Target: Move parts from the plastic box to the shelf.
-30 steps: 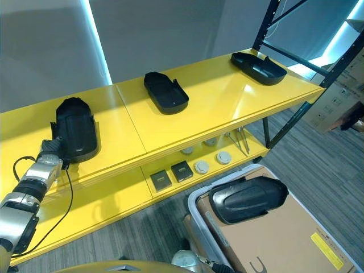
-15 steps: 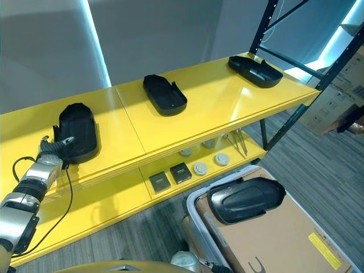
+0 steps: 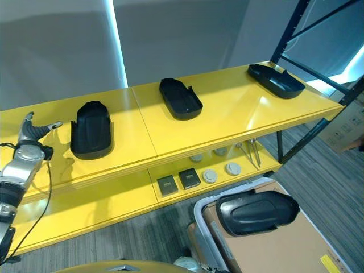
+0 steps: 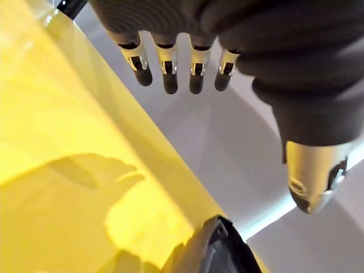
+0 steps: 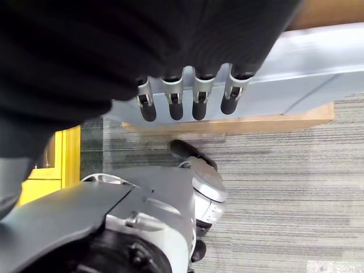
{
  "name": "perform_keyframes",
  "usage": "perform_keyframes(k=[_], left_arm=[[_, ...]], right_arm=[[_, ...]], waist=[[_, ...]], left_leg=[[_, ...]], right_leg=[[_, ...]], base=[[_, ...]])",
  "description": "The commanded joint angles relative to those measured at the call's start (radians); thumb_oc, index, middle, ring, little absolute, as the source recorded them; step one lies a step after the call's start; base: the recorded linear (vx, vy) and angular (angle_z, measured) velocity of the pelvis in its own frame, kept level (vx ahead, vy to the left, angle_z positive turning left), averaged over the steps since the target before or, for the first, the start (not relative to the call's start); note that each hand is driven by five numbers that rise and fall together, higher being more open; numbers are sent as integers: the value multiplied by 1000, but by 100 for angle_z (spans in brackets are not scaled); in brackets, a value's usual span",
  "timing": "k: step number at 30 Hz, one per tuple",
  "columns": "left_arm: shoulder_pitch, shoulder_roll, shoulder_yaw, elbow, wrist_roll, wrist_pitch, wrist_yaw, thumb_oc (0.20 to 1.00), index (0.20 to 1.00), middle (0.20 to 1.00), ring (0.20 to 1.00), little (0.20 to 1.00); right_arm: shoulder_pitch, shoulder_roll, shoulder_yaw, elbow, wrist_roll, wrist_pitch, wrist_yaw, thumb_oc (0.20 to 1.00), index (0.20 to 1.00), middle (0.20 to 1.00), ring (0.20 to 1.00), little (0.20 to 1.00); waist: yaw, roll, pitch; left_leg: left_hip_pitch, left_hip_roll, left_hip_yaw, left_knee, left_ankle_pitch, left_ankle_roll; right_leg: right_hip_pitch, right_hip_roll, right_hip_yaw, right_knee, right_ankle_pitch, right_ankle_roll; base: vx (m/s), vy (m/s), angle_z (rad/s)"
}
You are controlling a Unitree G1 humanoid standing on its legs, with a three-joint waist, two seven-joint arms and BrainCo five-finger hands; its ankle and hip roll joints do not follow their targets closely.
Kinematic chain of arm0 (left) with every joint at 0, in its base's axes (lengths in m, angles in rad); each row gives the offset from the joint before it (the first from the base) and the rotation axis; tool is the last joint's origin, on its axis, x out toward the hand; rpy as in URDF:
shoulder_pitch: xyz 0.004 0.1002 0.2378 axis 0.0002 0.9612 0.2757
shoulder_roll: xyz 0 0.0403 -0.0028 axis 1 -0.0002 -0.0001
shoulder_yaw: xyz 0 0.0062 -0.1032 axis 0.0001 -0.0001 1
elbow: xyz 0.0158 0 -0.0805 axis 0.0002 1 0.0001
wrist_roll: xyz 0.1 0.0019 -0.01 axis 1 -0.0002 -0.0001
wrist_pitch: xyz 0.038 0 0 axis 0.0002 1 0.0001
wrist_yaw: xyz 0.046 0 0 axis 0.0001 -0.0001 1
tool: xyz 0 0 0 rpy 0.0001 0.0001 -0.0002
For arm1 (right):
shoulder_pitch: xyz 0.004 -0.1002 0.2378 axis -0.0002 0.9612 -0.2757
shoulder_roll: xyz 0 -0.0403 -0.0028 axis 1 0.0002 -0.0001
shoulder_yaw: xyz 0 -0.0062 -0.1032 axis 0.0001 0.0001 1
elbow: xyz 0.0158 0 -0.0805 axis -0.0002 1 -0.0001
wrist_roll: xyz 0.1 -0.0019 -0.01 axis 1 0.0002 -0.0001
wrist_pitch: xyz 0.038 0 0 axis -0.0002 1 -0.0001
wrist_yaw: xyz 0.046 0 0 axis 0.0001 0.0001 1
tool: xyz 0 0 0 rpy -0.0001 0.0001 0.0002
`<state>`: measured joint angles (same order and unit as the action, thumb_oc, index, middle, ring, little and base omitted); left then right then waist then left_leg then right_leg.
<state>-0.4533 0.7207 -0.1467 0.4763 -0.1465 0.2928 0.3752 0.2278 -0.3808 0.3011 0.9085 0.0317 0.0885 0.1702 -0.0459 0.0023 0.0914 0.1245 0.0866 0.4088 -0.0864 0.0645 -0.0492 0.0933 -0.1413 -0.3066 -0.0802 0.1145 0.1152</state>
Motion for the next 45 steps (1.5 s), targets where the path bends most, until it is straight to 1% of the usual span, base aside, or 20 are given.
perform_keyframes(k=[1, 3, 4, 5, 8, 11, 13, 15, 16, 17, 18, 19, 20, 21, 26, 31, 34, 37, 42, 45], left_arm=[[-15, 80, 71, -81, -6, -145, -62, 1000, 1000, 1000, 1000, 1000], [1, 81, 85, -126, -27, -149, -84, 1000, 1000, 1000, 1000, 1000], [57, 64, 121, -264, -147, -200, -208, 1000, 1000, 1000, 1000, 1000], [111, 23, 145, -379, -227, -182, -269, 1000, 1000, 1000, 1000, 1000], [210, -42, 163, -527, -323, -190, -421, 1000, 1000, 1000, 1000, 1000], [304, -116, 156, -621, -442, -172, -506, 1000, 1000, 1000, 1000, 1000], [364, -148, 131, -649, -462, -200, -529, 1000, 1000, 1000, 1000, 1000], [392, -163, 115, -649, -483, -209, -542, 1000, 1000, 1000, 1000, 1000], [410, -177, 102, -647, -498, -211, -561, 881, 881, 881, 881, 881], [414, -181, 99, -646, -509, -203, -564, 843, 843, 843, 843, 843], [440, -197, 63, -642, -494, -230, -566, 570, 570, 570, 570, 570], [444, -198, 57, -641, -489, -237, -566, 542, 542, 542, 542, 542], [460, -201, 33, -638, -488, -248, -554, 307, 307, 307, 307, 307], [468, -201, 24, -636, -480, -255, -549, 200, 200, 200, 200, 200], [461, -197, -21, -593, -413, -308, -501, 200, 200, 200, 200, 200], [412, -214, -48, -529, -396, -337, -441, 200, 200, 200, 200, 200], [389, -224, -55, -495, -376, -341, -427, 200, 200, 200, 200, 200], [336, -234, -91, -405, -275, -370, -376, 200, 200, 200, 200, 200], [276, -260, -125, -268, -239, -407, -337, 200, 200, 200, 200, 200], [249, -278, -141, -205, -216, -416, -321, 200, 200, 200, 200, 200]], right_arm=[[28, 26, 37, -19, -24, -3, 26, 1000, 1000, 1000, 1000, 1000], [30, 27, 35, -19, -23, -3, 24, 1000, 1000, 1000, 1000, 1000], [30, 33, 19, -14, -31, -7, 23, 1000, 1000, 1000, 1000, 1000], [29, 40, 6, -1, -41, -17, 23, 1000, 1000, 1000, 1000, 1000], [21, 43, -20, 23, -50, -33, 29, 1000, 1000, 1000, 1000, 1000], [18, 45, -32, 40, -47, -46, 31, 1000, 1000, 1000, 1000, 1000], [22, 43, -37, 38, -29, -49, 27, 1000, 1000, 1000, 1000, 1000], [25, 42, -37, 36, -17, -49, 23, 1000, 1000, 1000, 1000, 1000], [27, 41, -38, 36, -8, -51, 22, 1000, 1000, 1000, 1000, 1000], [27, 41, -38, 36, -3, -50, 20, 1000, 1000, 1000, 1000, 1000], [19, 38, -38, 41, 8, -53, 19, 1000, 1000, 1000, 1000, 1000], [18, 38, -38, 41, 10, -54, 19, 1000, 1000, 1000, 1000, 1000], [14, 34, -36, 41, 19, -54, 20, 1000, 1000, 1000, 1000, 1000], [14, 32, -34, 40, 25, -54, 19, 1000, 1000, 1000, 1000, 1000], [6, 33, -18, 44, 41, -52, 15, 1000, 1000, 1000, 1000, 1000], [3, 37, -5, 43, 34, -46, 10, 1000, 1000, 1000, 1000, 1000], [2, 37, 1, 48, 27, -49, 12, 1000, 1000, 1000, 1000, 1000], [-6, 33, 16, 48, 21, -42, 18, 1000, 1000, 1000, 1000, 1000], [-10, 31, 39, 33, 7, -22, 23, 1000, 1000, 1000, 1000, 1000], [-7, 27, 48, 23, -3, -12, 32, 1000, 1000, 1000, 1000, 1000]], waist=[[28, 5, -16], [32, 5, -15], [49, 4, -12], [60, 3, -10], [79, 3, -6], [95, 4, -3], [105, 4, 3], [108, 3, 5], [111, 2, 7], [112, 3, 7], [116, 2, 12], [117, 2, 13], [118, 1, 18], [119, 1, 20], [115, -2, 25], [99, -3, 25], [93, -5, 24], [78, -8, 22], [56, -11, 18], [44, -13, 17]], left_leg=[[-4, 12, -11, 32, -77, -11], [-3, 11, -13, 31, -78, -10], [-6, 6, -21, 33, -81, -8], [-5, 3, -27, 31, -82, -6], [-7, -1, -33, 31, -83, -6], [-10, -4, -39, 29, -81, -5], [-14, -6, -41, 28, -79, -2], [-17, -8, -41, 28, -78, -1], [-20, -10, -41, 28, -78, 1], [-21, -10, -41, 28, -78, 2], [-25, -11, -42, 31, -78, 6], [-26, -11, -42, 32, -78, 6], [-28, -12, -42, 34, -78, 8], [-28, -12, -40, 35, -78, 9], [-29, -8, -32, 42, -77, 10], [-23, -3, -23, 44, -77, 9], [-22, -1, -20, 45, -76, 8], [-19, 2, -18, 48, -76, 6], [-12, 8, -9, 48, -74, 4], [-8, 11, -5, 48, -73, 2]], right_leg=[[-14, -55, 11, 39, -63, 108], [-12, -56, 10, 38, -62, 108], [-9, -60, 3, 35, -59, 109], [-6, -62, -1, 34, -57, 109], [-5, -66, -8, 34, -52, 108], [-8, -70, -13, 36, -48, 107], [-14, -73, -15, 41, -44, 107], [-15, -74, -15, 41, -42, 106], [-18, -74, -15, 42, -41, 106], [-19, -74, -15, 42, -41, 106], [-25, -75, -13, 47, -40, 105], [-26, -75, -13, 47, -40, 104], [-28, -74, -12, 50, -39, 104], [-29, -74, -11, 50, -38, 104], [-28, -74, -9, 51, -38, 103], [-26, -70, 4, 50, -37, 103], [-25, -68, 10, 47, -37, 103], [-25, -63, 24, 47, -38, 102], [-26, -55, 44, 51, -42, 102], [-25, -51, 54, 47, -42, 101]], base=[[-26, 34, 12], [-22, 29, 13], [-35, 53, 15], [-36, 61, 8], [-10, 35, 5], [-2, 11, 2], [0, 0, 0], [0, 0, 0], [0, 0, 0], [-37, 3, -1], [0, 0, 0], [-41, -3, -2], [0, 0, 0], [0, 0, 0], [0, 0, 0], [0, 0, 0], [0, 0, 0], [26, -8, -2], [40, -6, -6], [44, -8, -14]])
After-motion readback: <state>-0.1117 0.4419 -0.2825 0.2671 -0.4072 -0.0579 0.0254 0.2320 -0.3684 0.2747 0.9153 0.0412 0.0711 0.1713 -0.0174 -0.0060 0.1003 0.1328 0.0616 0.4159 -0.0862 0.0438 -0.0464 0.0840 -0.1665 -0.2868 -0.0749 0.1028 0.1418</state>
